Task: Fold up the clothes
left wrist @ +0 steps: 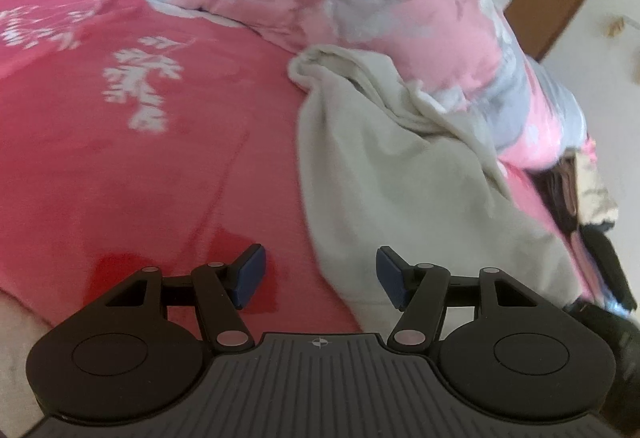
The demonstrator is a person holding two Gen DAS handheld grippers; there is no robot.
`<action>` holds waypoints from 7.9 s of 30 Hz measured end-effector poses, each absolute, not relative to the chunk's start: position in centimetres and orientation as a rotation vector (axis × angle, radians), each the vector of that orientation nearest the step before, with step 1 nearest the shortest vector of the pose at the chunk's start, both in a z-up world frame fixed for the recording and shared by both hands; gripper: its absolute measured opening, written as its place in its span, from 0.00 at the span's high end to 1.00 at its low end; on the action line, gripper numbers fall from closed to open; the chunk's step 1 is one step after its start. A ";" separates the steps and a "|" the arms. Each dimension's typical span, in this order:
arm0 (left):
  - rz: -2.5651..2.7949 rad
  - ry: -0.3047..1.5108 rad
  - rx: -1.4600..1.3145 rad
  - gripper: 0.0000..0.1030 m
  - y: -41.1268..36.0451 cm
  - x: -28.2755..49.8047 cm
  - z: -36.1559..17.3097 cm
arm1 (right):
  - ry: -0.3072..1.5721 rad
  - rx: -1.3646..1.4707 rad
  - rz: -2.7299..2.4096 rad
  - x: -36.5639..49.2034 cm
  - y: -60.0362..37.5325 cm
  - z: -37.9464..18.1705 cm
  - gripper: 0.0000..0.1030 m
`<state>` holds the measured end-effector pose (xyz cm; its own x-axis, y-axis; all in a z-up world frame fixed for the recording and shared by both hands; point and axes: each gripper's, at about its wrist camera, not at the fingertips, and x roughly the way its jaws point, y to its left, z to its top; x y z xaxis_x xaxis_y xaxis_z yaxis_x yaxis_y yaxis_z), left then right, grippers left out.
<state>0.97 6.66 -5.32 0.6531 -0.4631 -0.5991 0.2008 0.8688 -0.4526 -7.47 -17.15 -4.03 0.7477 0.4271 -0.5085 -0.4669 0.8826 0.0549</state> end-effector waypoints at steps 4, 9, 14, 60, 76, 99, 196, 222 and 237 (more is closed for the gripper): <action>-0.382 0.747 -0.377 0.41 7.7 0.7 -5.1 | 0.525 -0.301 0.627 -8.1 -10.8 -6.4 0.46; -0.377 0.715 -0.392 0.41 9.1 0.4 -4.8 | 0.553 -0.423 0.568 -6.9 -9.7 -8.1 0.81; -0.398 0.694 -0.369 0.41 9.1 0.4 -4.7 | 0.590 -0.119 0.569 -2.5 -14.6 -4.3 0.98; -0.509 0.631 -0.004 0.94 -3.2 2.7 -1.5 | 0.465 0.593 -0.034 -11.8 -37.5 -6.0 0.89; -0.405 0.609 0.254 0.60 -9.5 4.6 -6.1 | 0.459 0.620 -0.010 -13.2 -37.7 -7.3 0.87; -0.370 0.349 -0.141 0.99 2.3 -2.8 5.6 | 0.386 0.542 0.005 -14.1 -37.2 -5.9 0.86; -0.250 0.545 -0.314 1.00 7.7 3.1 -4.1 | 0.589 -0.297 0.106 -1.7 -24.0 -6.0 0.97; -0.288 0.630 -0.241 1.00 12.5 -1.1 -2.6 | 0.683 -0.161 0.323 -10.0 -28.7 -1.1 0.69; -0.298 0.566 -0.298 1.00 12.8 -2.6 -2.9 | 0.514 -0.598 0.540 -8.6 -11.1 -7.8 0.68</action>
